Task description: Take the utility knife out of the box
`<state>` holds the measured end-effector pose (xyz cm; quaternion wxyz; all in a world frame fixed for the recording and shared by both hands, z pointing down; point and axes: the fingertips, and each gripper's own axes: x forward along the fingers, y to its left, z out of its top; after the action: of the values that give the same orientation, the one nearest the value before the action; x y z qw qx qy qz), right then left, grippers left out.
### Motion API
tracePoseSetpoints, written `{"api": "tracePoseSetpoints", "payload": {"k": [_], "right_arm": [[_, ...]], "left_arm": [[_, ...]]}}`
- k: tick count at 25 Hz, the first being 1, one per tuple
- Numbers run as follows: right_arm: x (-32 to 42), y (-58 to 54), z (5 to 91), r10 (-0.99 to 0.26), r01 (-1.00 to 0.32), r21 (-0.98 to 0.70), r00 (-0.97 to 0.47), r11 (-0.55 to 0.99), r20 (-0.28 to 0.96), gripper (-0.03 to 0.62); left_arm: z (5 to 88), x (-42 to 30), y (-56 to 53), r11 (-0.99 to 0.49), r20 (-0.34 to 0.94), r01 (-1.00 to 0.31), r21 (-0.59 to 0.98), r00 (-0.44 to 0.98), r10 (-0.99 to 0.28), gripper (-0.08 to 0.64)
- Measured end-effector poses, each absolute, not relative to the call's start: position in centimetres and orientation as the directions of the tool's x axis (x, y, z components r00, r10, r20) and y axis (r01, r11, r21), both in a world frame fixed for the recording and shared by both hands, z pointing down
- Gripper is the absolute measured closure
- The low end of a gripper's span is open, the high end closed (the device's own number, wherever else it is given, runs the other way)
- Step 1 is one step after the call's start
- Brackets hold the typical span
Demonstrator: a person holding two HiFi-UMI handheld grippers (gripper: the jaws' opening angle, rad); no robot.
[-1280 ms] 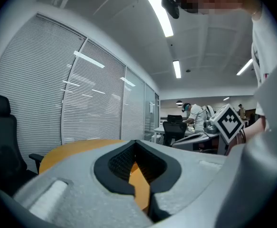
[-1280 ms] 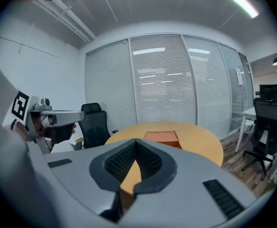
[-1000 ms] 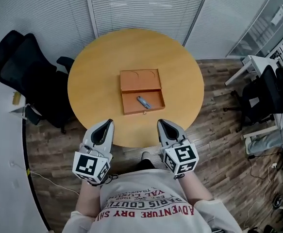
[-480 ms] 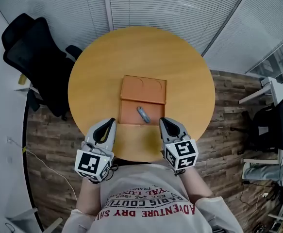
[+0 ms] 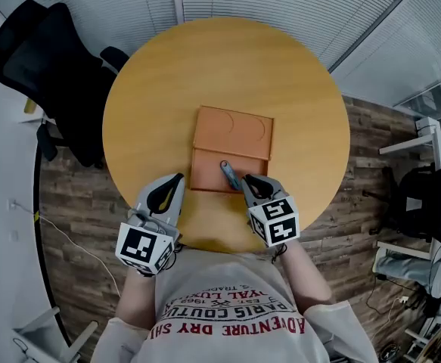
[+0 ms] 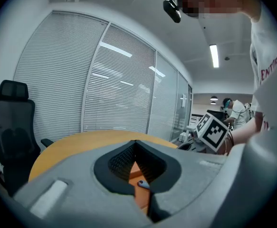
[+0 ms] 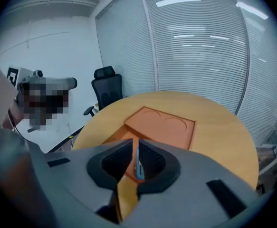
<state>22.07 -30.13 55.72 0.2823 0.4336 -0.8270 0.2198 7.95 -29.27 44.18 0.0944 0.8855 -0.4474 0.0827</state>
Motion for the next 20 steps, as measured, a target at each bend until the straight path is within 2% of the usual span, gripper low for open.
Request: {"api": "tracePoseSetpoints", "payload": {"k": [1, 4, 7, 20], "right_arm": [[21.8, -30.5, 56.6, -0.571, -0.838, -0.123, -0.462, 0.532, 0.678, 0.522], [20.9, -31.4, 58.6, -0.52, -0.822, -0.144, -0.473, 0.55, 0.712, 0.453], [20.0, -32.2, 60.7, -0.47, -0.805, -0.135, -0.464, 0.578, 0.751, 0.414], [19.5, -32.1, 69.3, -0.225, -0.768, -0.089, -0.293, 0.634, 0.929, 0.389]], "left_arm": [[44.7, 8.1, -29.8, -0.591, 0.239, -0.801, 0.098, 0.595, -0.767, 0.565], [45.5, 8.4, -31.5, -0.612, 0.249, -0.78, 0.131, 0.624, -0.741, 0.565], [46.1, 8.7, -33.0, -0.629, 0.251, -0.762, 0.154, 0.646, -0.721, 0.565], [50.1, 7.8, -35.0, -0.621, 0.289, -0.748, 0.236, 0.664, -0.69, 0.565]]}}
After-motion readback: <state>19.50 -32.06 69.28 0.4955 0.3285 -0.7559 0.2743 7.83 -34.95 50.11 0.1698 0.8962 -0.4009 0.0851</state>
